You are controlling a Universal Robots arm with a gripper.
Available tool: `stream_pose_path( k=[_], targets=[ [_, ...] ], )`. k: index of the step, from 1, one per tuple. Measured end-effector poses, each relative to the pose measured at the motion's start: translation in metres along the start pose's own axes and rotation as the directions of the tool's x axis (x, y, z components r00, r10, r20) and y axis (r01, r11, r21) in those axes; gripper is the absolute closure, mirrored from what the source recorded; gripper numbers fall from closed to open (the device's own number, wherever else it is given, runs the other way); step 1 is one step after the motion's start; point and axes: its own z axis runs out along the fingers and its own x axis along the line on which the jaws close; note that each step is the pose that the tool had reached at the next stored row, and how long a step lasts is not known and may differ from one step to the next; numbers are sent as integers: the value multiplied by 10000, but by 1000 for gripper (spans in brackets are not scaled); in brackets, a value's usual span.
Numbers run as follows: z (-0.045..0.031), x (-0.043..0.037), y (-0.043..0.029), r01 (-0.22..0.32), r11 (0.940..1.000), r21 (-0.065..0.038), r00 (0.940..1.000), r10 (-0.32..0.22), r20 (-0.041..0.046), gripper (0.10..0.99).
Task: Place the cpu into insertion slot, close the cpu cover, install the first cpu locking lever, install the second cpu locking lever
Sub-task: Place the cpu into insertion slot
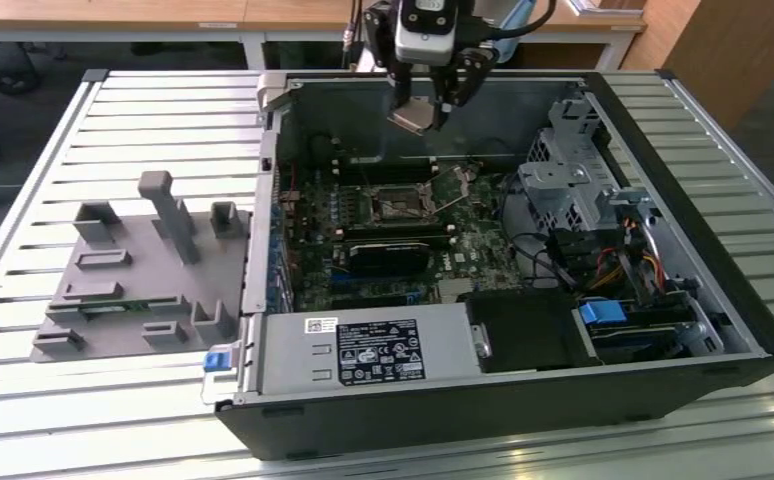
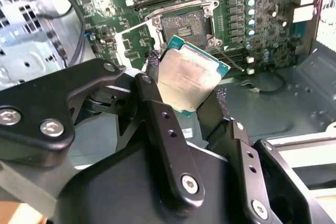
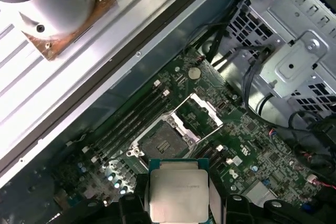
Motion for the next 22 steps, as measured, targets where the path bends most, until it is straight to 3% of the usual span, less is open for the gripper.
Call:
stream_pose_path(
  k=[5,10,17,22],
  targets=[
    [6,0,0,-820,9966,-6,9966,820,79,549],
    [12,0,-1,-1521,9884,-12,9883,1521,153,549],
    [18,0,-1,-2387,9711,-29,9708,2387,240,549],
    [23,0,-1,-3022,9532,-48,9528,3022,301,549]
  ],
)
